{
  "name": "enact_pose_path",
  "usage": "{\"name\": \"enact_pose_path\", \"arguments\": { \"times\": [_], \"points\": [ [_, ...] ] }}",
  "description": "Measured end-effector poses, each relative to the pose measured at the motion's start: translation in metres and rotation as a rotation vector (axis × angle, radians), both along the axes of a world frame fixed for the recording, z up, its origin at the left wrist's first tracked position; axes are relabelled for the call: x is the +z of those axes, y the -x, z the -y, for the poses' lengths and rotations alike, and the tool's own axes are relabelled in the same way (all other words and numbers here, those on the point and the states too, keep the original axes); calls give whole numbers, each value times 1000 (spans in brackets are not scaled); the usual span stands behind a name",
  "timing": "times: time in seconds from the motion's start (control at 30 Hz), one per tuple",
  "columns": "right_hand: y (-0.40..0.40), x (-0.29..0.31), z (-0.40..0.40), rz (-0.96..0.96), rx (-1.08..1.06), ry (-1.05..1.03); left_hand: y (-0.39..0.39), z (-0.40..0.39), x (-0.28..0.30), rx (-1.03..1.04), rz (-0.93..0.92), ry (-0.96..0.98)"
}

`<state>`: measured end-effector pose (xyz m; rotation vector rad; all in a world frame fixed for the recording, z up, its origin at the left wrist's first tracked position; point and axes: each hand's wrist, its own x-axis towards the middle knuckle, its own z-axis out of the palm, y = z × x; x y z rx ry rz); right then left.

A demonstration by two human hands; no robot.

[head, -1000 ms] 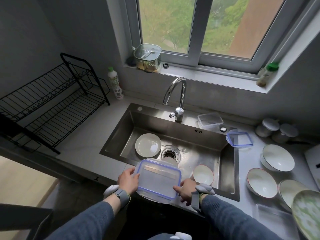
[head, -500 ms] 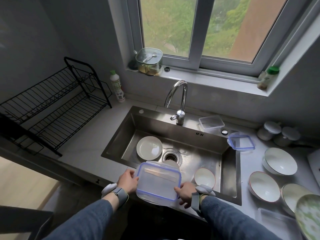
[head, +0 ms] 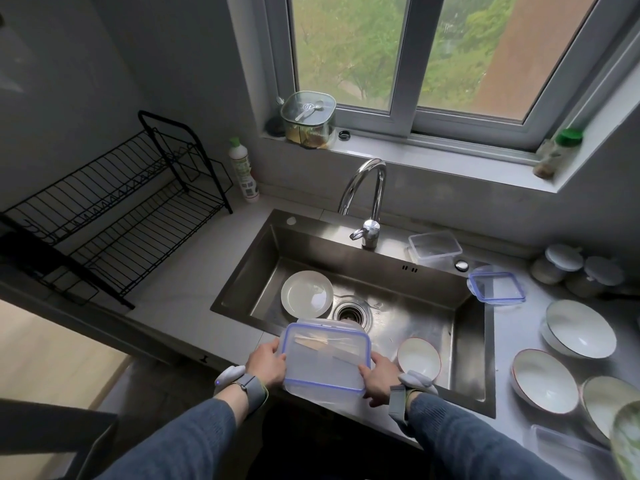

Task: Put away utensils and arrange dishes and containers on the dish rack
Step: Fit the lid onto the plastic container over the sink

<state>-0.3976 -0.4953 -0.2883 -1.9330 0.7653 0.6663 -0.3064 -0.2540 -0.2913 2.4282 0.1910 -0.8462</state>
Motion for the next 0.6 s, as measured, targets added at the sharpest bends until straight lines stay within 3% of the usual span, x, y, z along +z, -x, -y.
{"name": "enact_pose_path", "arguments": {
  "times": [0.1, 0.2, 0.6],
  "points": [
    [1, 4, 4, -61, -113, -183, 0, 0, -2, -24, -2, -2],
    [1, 3, 6, -63, -135, -207, 0, 2, 10, -37, -11, -7],
    [-5, 17, -6, 85, -83, 60, -3, 0, 18, 148, 58, 63]
  ]
}}
